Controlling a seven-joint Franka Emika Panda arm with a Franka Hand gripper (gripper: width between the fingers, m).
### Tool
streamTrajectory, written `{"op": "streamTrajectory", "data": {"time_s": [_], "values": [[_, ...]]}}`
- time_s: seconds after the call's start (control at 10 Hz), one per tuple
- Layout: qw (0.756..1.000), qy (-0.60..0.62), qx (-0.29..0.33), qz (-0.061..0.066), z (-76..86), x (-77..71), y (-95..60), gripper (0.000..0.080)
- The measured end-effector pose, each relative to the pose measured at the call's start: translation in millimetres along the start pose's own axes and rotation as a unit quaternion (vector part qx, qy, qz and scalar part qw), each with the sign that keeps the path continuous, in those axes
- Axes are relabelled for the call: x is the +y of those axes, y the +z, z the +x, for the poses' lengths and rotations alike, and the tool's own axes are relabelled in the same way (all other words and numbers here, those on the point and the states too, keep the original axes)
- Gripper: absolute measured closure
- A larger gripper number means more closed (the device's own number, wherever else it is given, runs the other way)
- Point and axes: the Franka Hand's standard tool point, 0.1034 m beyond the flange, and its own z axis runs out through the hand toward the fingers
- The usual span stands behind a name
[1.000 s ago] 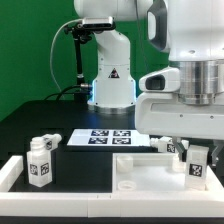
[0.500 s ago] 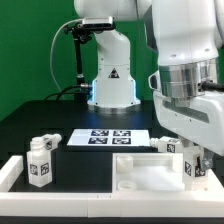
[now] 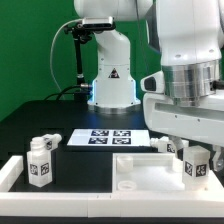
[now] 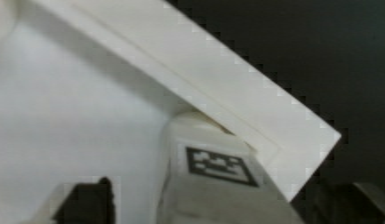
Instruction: Assemble one leg
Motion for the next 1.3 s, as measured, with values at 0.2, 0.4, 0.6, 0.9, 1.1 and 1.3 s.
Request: {"op": "streamTrajectory", "data": {"time_s": [0.2, 0.4, 0.6, 0.9, 1.1, 1.3], "values": [[0.999, -0.039, -0.001, -0.020, -9.2, -9.8, -3.5, 0.0171], [0.999, -0.045, 0.000, -0.022, -9.8, -8.9, -3.0, 0.0151], [0.989, -0.143, 0.017, -0.029, -12.3, -9.7, -2.5, 0.0151], [0.983, -0.182, 0.027, -0.019, 1.5, -5.4, -1.6, 0.0151], [0.983, -0.180, 0.027, -0.019, 0.2, -6.1, -1.5, 0.0151], [0.977, -0.211, 0.028, -0.024, 0.0, -5.6, -1.8, 0.0151]]}}
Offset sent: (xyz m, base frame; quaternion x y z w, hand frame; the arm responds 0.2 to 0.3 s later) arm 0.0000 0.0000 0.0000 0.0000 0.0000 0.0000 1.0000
